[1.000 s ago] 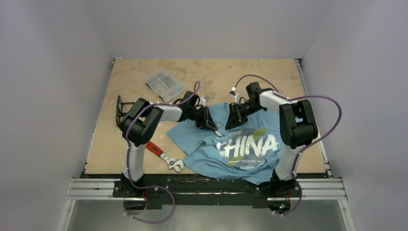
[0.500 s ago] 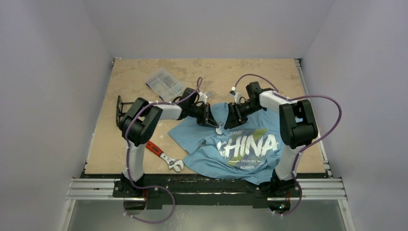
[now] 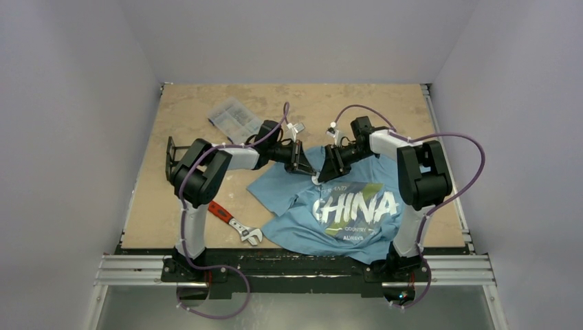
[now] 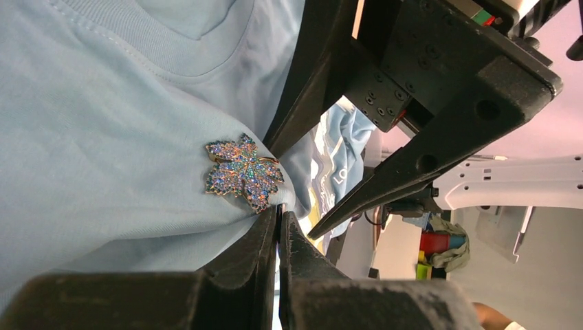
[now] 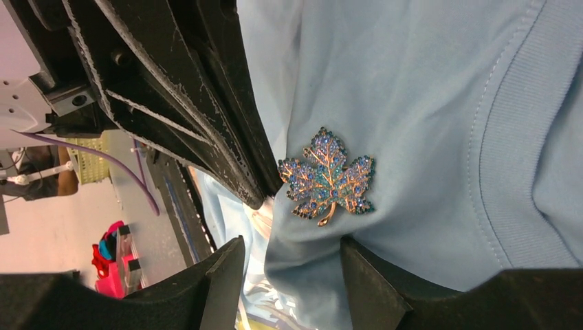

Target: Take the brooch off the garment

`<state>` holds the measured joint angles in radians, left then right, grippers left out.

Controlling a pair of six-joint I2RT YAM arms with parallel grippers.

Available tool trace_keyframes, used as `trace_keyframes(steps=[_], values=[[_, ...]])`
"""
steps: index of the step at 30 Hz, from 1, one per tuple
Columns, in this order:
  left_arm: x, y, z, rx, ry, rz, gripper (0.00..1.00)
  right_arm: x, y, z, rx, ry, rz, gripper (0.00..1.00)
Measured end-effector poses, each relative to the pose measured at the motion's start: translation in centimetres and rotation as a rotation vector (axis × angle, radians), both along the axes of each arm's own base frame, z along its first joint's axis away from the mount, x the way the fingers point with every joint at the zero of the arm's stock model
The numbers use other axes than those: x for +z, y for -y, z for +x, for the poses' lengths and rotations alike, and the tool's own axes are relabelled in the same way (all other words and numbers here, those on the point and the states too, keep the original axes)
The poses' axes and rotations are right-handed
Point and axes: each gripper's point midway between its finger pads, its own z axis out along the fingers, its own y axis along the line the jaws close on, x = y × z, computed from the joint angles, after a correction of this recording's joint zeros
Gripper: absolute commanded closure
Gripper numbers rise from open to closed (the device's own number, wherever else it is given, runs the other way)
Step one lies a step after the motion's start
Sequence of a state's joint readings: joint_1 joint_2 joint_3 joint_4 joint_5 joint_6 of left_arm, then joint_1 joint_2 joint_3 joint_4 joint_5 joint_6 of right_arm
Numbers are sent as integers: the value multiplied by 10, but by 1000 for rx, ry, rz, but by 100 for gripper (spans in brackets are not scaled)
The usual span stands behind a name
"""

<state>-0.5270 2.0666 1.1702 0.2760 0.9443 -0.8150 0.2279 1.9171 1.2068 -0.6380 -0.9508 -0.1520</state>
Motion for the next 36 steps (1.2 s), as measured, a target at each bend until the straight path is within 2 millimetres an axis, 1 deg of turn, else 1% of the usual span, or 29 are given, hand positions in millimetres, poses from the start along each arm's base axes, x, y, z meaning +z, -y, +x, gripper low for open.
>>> trace_keyframes(steps=[5,13,23,26,32,36], values=[[2,2,1,-1,-9,-18,100,3,-4,4,-3,12,27,46],[4,3,3,3,-13,-32,100,8,-8,3,4,9,66,60],[7,4,3,6,-16,-41,100,9,-9,2,-10,-39,95,60],[7,4,4,7,-14,-43,100,11,-9,4,-24,-53,110,62],[8,5,5,8,-8,-47,100,12,-3,9,-60,-85,128,64],[9,5,5,11,-10,-48,100,8,-2,9,-68,-105,127,63]])
